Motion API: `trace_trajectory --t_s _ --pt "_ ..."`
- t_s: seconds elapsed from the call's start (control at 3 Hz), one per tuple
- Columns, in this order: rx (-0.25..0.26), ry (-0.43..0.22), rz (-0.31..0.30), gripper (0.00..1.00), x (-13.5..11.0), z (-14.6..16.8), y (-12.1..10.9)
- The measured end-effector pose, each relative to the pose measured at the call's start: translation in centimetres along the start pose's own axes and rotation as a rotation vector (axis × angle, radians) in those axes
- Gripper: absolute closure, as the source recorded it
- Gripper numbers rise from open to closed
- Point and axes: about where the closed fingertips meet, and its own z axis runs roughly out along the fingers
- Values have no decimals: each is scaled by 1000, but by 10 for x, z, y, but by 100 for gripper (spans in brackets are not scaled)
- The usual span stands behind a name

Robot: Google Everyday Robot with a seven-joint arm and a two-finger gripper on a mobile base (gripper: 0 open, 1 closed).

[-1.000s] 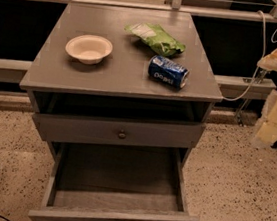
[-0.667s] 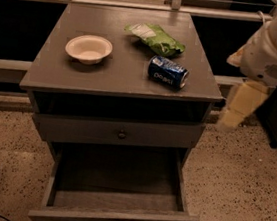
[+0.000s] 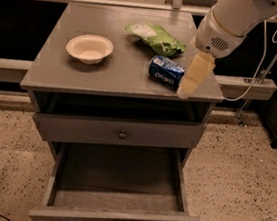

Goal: Place pepsi can into middle drawer

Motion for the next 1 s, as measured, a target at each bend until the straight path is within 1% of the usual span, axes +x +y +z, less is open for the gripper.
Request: trace_trajectory --t_s 0.33,0.67,1.0 --pt "-45 -3 62 0 -23 25 -30" --pt "-79 29 124 0 -30 53 -48" --pt "-101 63 179 12 -24 81 -57"
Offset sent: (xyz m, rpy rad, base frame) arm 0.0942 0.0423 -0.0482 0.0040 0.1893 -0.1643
